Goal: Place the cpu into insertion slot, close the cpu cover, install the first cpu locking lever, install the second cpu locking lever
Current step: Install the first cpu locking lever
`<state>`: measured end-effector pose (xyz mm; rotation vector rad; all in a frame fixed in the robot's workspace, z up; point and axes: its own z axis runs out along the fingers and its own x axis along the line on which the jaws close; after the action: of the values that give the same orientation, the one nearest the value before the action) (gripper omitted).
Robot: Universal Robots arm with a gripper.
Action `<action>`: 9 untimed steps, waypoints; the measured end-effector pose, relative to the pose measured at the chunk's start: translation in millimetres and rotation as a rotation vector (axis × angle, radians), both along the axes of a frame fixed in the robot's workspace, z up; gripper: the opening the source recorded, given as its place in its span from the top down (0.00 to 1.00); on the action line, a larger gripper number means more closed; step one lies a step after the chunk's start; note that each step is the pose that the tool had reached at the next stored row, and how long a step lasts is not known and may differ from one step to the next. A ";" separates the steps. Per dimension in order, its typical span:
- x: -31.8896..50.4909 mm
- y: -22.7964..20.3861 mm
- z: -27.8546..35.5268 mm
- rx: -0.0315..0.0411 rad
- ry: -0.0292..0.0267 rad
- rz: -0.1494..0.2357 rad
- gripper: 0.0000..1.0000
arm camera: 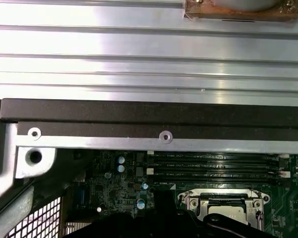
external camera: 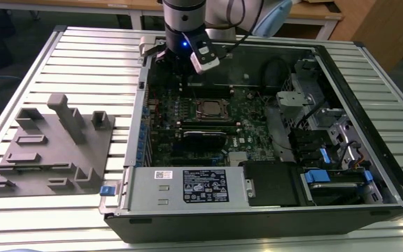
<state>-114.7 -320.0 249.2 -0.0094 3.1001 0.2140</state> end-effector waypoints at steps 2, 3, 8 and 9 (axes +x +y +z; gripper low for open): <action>2.0 0.7 -0.2 0.0000 -0.0001 0.000 0.89; 3.2 1.0 -0.3 0.0000 -0.0001 0.000 0.89; 9.6 2.3 -0.4 -0.0012 0.0000 0.000 0.89; 11.4 2.5 -0.5 -0.0020 0.0000 0.000 0.89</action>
<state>-103.2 -317.5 248.7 -0.0089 3.1002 0.2109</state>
